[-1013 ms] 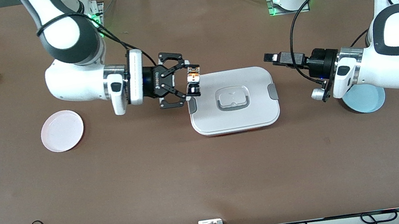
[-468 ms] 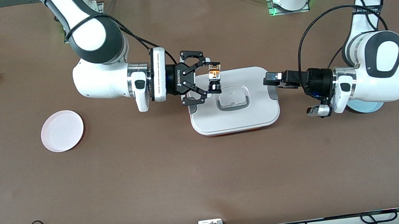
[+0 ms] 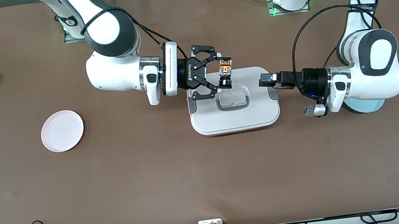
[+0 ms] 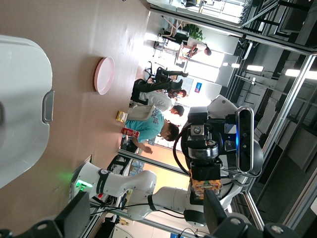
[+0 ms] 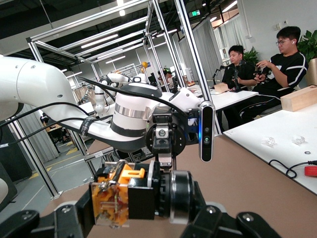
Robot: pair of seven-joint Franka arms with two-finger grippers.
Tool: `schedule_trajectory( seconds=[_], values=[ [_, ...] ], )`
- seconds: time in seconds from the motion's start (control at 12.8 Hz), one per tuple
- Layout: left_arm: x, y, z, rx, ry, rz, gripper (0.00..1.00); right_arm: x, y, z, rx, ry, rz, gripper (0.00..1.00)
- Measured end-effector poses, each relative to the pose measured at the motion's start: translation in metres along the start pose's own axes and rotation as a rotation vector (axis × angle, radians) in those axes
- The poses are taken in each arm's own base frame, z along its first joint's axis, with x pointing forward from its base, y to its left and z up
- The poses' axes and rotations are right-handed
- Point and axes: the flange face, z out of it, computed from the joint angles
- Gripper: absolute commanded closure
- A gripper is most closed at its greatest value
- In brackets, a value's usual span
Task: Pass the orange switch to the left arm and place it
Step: 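Bring the open left gripper to the switch held by the right gripper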
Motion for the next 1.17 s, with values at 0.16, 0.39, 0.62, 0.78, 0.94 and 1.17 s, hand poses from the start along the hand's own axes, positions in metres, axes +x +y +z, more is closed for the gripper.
schedule_trajectory(
  seconds=[0.16,0.39,0.62,0.78,0.94,1.17],
  values=[
    [-0.001,0.006,0.018,-0.025,-0.015,0.005,0.0,-0.001,-0.001,0.002,0.0,0.0,0.002,0.86],
    [-0.002,0.013,0.035,-0.051,-0.022,0.011,0.0,-0.001,-0.001,0.001,-0.001,0.001,0.002,0.86],
    [-0.001,0.02,0.043,-0.099,-0.007,0.014,0.07,-0.001,-0.001,0.001,-0.001,0.001,0.002,0.86],
    [0.0,0.025,0.061,-0.105,0.007,0.016,0.12,0.0,-0.001,0.001,-0.002,0.001,0.001,0.86],
    [-0.003,0.033,0.082,-0.095,0.017,0.025,0.28,0.0,-0.002,0.002,-0.002,0.001,0.002,0.86],
    [-0.009,0.044,0.092,-0.085,0.029,0.023,0.46,0.0,-0.004,0.005,-0.006,0.002,0.003,0.86]
  ],
)
